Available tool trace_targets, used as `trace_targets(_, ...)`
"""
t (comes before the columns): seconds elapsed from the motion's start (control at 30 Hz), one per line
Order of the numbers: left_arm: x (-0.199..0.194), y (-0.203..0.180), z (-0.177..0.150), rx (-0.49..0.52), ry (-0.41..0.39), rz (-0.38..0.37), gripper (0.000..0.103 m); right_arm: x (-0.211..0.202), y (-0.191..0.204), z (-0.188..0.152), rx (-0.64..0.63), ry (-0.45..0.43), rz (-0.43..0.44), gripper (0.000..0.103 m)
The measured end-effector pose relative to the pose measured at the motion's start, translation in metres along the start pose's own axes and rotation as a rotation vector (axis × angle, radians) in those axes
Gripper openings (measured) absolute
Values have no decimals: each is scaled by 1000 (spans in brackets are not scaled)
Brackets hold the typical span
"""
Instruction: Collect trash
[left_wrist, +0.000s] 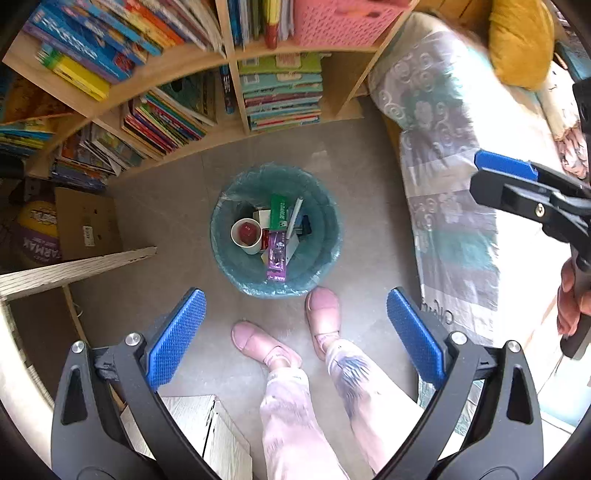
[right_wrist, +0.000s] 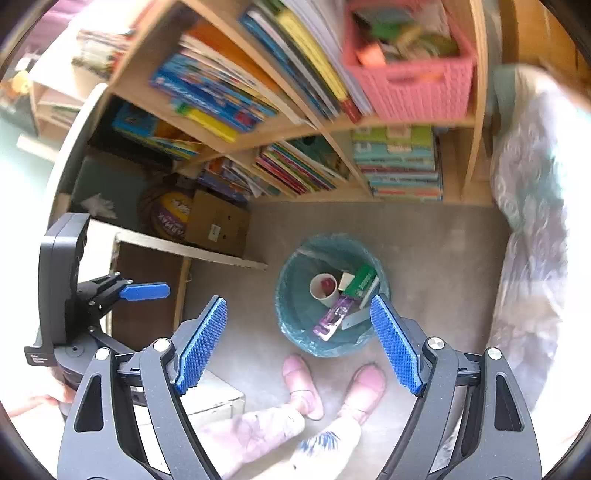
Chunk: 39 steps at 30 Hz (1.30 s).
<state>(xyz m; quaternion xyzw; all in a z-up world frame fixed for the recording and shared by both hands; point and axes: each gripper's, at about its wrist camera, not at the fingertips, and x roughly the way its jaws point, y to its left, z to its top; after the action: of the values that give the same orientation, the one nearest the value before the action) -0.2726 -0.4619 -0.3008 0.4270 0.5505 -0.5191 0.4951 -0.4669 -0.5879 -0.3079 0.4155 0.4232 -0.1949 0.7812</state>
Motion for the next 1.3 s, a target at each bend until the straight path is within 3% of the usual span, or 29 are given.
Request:
trace_targets(0.23, -79, -15, -22, -21, -46, 35, 96, -66, 51, 18, -141, 0, -67, 85)
trace_targets(0.43, -154, -7, -49, -98, -174, 79, 96, -103, 98, 37, -276, -9, -62, 85)
trace_targets(0.5, -181, 1, -59, -164, -233, 127, 96, -109, 116, 42, -316, -2, -40, 85)
trace_targets(0.77, -254, 65, -120, -489, -399, 157, 96, -107, 219, 56, -574, 40, 63, 85)
trace_targets(1.1, -290, 122, -216, -780, -464, 242, 96, -87, 353, 42, -840, 85, 177, 85)
trace_targets(1.3, -312, 161, -294, -995, -531, 278, 96, -75, 436, 14, -985, 98, 254, 85)
